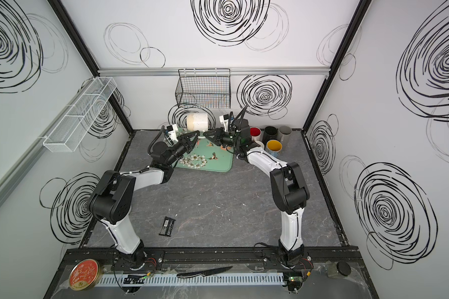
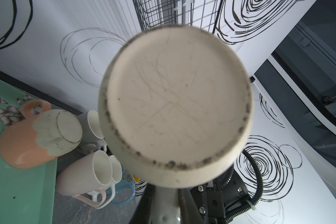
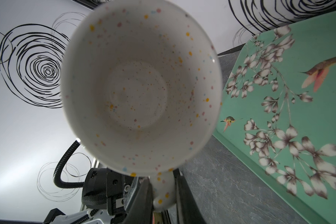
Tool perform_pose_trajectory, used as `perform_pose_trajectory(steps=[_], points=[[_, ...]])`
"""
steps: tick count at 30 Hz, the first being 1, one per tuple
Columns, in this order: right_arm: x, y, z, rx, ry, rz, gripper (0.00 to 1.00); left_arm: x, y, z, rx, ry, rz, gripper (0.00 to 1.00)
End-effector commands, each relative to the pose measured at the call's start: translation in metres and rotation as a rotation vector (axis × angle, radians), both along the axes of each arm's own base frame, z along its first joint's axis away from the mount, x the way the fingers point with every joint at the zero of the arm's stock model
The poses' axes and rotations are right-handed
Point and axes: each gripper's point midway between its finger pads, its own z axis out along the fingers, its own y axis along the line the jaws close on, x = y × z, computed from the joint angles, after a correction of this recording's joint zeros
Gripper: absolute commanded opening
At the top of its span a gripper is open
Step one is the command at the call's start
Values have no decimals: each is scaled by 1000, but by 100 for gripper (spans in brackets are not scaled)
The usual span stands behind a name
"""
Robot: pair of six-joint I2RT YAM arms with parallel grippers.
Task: Turn the mug right side up
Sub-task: Place the mug at the top-right of the table.
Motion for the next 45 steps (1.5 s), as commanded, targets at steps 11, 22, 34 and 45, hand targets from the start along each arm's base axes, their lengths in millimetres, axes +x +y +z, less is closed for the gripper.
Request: perform_pose_trajectory(steps=[11, 22, 34, 45], points=[[0, 6, 13, 77, -11, 15, 33, -52, -32, 83, -37, -301, -148, 0], [0, 5, 18, 96, -21, 21, 0, -53, -33, 84, -39, -302, -158, 0], [8, -28, 51, 142, -164, -65, 0, -53, -31, 84, 89, -316, -110, 49], [18, -82, 76, 107, -282, -212, 0, -49, -31, 78, 128, -314, -101, 50]])
